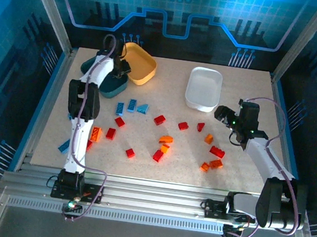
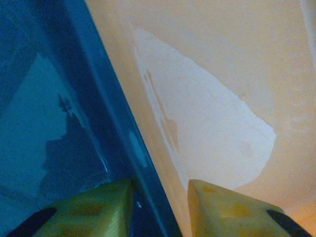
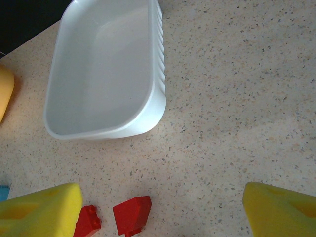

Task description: Sort the legos into containers by color

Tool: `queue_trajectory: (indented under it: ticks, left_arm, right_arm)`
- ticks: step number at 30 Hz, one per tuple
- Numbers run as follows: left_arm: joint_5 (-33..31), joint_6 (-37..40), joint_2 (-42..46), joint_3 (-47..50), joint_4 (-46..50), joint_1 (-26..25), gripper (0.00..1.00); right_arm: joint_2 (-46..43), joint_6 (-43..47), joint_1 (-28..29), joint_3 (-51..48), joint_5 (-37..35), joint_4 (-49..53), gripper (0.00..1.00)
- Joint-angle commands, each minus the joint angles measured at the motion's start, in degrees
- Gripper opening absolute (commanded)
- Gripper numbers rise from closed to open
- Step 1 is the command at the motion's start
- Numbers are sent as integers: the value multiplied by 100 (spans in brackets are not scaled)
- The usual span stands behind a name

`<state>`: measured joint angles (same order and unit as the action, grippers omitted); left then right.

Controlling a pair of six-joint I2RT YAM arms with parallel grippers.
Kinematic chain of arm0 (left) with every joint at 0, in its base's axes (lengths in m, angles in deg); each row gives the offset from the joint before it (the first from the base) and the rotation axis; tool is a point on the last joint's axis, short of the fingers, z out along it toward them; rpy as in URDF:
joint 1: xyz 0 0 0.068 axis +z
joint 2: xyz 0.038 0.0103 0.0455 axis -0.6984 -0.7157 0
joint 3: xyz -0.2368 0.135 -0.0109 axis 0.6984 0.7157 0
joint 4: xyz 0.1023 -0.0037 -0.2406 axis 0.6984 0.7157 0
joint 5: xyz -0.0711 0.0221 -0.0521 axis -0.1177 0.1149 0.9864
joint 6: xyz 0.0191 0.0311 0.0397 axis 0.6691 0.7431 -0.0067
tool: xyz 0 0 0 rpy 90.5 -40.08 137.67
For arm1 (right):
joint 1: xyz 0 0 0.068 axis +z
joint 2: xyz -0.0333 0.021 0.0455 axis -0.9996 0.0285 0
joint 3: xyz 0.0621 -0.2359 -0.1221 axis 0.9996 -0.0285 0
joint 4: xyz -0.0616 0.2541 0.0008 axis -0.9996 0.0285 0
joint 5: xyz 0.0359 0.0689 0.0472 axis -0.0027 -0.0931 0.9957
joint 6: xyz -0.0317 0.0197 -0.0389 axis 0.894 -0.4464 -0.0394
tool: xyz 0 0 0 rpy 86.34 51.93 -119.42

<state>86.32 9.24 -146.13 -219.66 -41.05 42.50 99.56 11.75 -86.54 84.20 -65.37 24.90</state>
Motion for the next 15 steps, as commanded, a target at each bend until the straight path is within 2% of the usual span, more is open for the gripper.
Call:
queue_trajectory:
  ticks: [1,7,10,15]
  left_arm:
    - [-305,554,60,-57,779,-174,30]
    - [-377,1267,72,-171,799,-613,20]
    - [-470,1622,102,-178,747,-903,20]
    - [-602,1709,98,-178,668,-1261,21]
  right_arm:
    - [-60,-44,59,2,80,9,85]
    - [-82,-53,55,-2,78,0,86]
    - [-52,-46,65,2,81,-4,86]
    - [93,40,71,106,82,97,85]
